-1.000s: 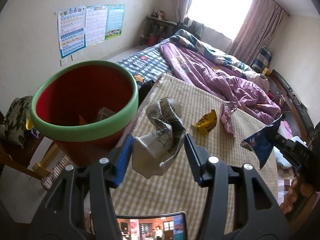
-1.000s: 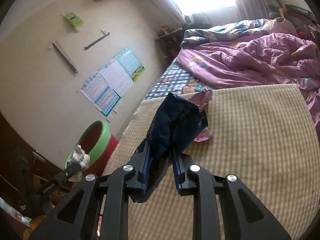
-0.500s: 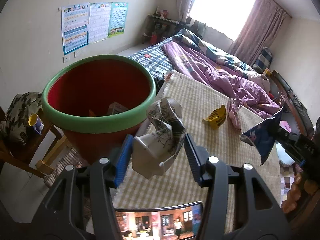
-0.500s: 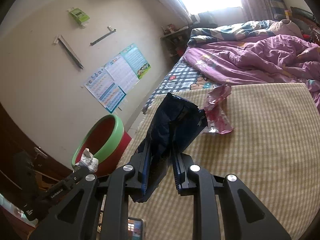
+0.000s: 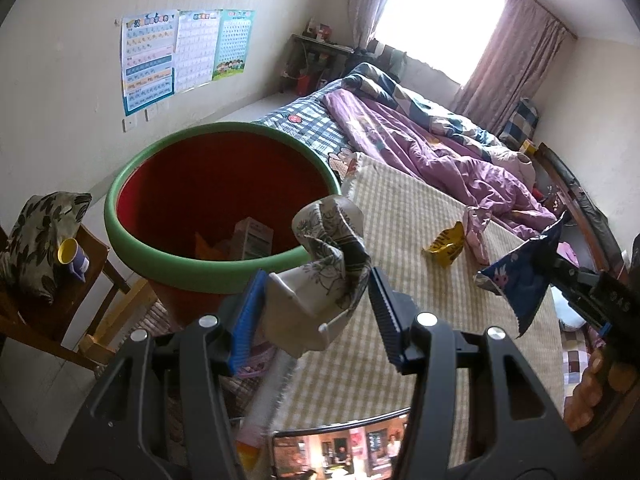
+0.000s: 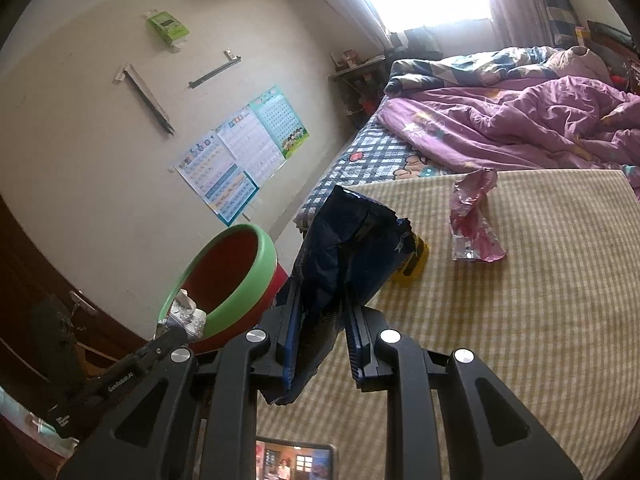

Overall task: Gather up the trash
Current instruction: 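Carry the printed paper and dark blue bag over the red bucket with both tools, then open the left tool while the right tool opens, dropping both items into the bucket, then move both tools back over the last wrappers on the mat, then grasp a yellow wrapper with the left tool while the right tool grasps a pink foil bag, then carry the yellow wrapper and pink foil bag over the red bucket with both tools, then open the left tool while the right tool opens, dropping both items into the bucket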

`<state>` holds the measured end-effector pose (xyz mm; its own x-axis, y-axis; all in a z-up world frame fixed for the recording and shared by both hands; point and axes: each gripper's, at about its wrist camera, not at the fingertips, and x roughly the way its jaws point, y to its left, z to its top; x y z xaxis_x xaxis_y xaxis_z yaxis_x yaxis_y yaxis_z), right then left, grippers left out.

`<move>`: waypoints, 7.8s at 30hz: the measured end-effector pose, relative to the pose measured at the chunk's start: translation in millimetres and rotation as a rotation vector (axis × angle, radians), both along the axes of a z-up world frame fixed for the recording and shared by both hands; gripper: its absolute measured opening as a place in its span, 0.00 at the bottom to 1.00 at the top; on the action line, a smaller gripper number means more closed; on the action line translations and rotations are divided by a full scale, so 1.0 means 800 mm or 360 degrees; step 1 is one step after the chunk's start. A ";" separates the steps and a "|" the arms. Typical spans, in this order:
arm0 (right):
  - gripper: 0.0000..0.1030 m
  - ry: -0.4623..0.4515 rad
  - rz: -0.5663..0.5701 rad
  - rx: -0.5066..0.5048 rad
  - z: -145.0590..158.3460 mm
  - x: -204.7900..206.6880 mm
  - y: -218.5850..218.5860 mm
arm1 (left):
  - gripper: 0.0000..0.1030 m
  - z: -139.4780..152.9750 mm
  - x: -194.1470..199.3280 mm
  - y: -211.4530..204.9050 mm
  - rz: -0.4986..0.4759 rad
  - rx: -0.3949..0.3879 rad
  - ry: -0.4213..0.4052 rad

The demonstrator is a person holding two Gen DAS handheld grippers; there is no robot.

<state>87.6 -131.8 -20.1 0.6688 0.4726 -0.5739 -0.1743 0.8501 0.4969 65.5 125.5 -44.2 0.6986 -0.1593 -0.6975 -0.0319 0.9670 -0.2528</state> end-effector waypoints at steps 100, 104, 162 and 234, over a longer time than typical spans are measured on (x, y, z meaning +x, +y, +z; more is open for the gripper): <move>0.58 0.0365 -0.0343 -0.0275 -0.145 0.171 -0.100 | 0.18 -0.025 0.046 -0.076 -0.0253 0.0042 0.0138; 0.28 0.0382 -0.0322 -0.0213 -0.139 0.162 -0.102 | 0.18 -0.025 0.036 -0.068 -0.0233 0.0025 0.0143; 0.05 -0.0015 0.0077 -0.0198 -0.016 0.005 0.018 | 0.22 -0.007 0.023 -0.050 -0.0196 -0.0036 0.0034; 0.05 -0.0165 0.0414 -0.0326 0.005 0.091 0.205 | 0.22 0.000 0.093 0.098 0.0022 -0.0012 -0.0053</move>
<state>160.6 32.0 -15.8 0.6007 0.5167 -0.6100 -0.4386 0.8510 0.2889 140.3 203.6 -43.8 0.7238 -0.1546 -0.6725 -0.0364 0.9647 -0.2609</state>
